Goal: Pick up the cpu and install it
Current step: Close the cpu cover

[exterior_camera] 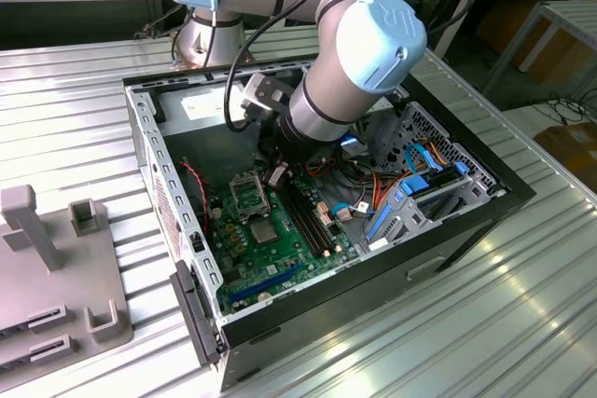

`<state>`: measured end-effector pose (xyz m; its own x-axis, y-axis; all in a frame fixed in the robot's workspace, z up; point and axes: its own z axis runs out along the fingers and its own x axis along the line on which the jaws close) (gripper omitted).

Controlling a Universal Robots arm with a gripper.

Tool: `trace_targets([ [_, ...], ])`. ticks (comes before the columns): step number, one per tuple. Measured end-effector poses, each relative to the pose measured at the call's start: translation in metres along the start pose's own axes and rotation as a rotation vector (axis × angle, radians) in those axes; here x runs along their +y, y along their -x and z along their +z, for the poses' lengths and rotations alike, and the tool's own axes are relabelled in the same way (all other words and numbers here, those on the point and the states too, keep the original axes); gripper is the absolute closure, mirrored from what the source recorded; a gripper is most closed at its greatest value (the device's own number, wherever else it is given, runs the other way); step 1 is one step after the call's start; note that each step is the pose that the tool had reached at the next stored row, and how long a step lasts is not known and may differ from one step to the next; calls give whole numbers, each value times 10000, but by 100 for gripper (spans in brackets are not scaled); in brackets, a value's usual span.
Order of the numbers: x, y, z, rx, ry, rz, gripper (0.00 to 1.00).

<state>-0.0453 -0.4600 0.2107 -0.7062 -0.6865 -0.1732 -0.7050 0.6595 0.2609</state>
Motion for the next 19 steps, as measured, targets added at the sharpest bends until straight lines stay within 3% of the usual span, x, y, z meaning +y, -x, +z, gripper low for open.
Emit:
trace_targets([
  [5,-9,9,15,-1,0,1,89],
  [8,-18,-1,55,0,-2,1,89],
  [12,21,-40,63,-1,0,-13,89],
  [19,41,-49,37,66,-58,-22,89],
])
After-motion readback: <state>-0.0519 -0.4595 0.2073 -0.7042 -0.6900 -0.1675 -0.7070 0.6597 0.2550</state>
